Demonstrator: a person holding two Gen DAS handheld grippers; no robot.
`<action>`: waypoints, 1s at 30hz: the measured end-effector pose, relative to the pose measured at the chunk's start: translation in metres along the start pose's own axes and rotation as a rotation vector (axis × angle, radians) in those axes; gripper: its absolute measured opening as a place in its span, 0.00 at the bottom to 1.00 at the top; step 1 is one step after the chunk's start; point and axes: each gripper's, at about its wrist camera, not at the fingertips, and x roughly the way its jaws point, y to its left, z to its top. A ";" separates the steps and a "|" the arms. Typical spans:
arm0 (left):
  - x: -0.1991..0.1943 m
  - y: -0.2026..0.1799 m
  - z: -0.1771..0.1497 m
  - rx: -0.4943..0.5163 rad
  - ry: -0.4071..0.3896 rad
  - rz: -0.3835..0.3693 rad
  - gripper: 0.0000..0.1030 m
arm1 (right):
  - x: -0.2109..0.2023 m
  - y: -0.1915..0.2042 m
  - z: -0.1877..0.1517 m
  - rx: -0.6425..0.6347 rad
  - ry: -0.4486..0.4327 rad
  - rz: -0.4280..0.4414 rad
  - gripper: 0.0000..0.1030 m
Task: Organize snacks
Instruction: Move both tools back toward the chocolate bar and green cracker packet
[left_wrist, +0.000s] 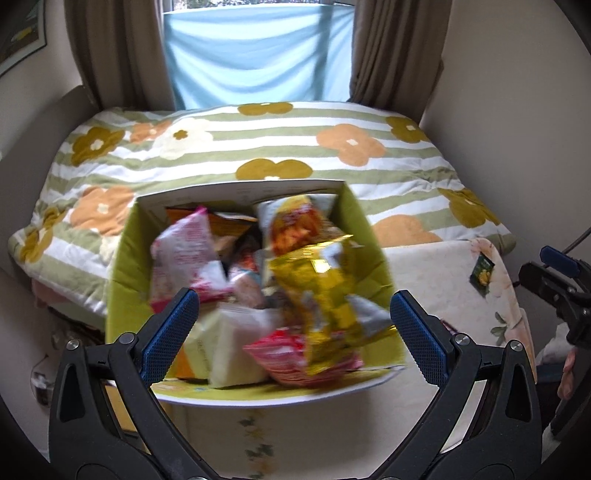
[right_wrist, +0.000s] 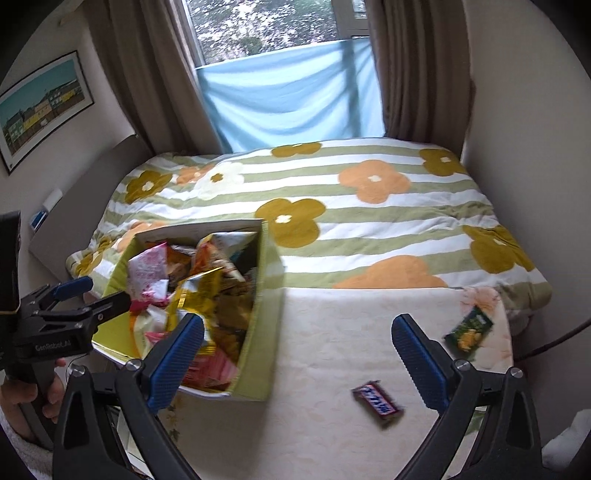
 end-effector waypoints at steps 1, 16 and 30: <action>0.001 -0.014 0.000 -0.001 0.002 -0.005 1.00 | -0.005 -0.014 0.001 0.011 -0.003 -0.004 0.98; 0.052 -0.186 -0.034 -0.020 0.105 -0.044 1.00 | -0.021 -0.173 -0.010 0.047 0.044 -0.038 0.98; 0.171 -0.236 -0.104 -0.127 0.288 0.039 0.92 | 0.058 -0.235 -0.056 0.135 0.141 -0.066 0.98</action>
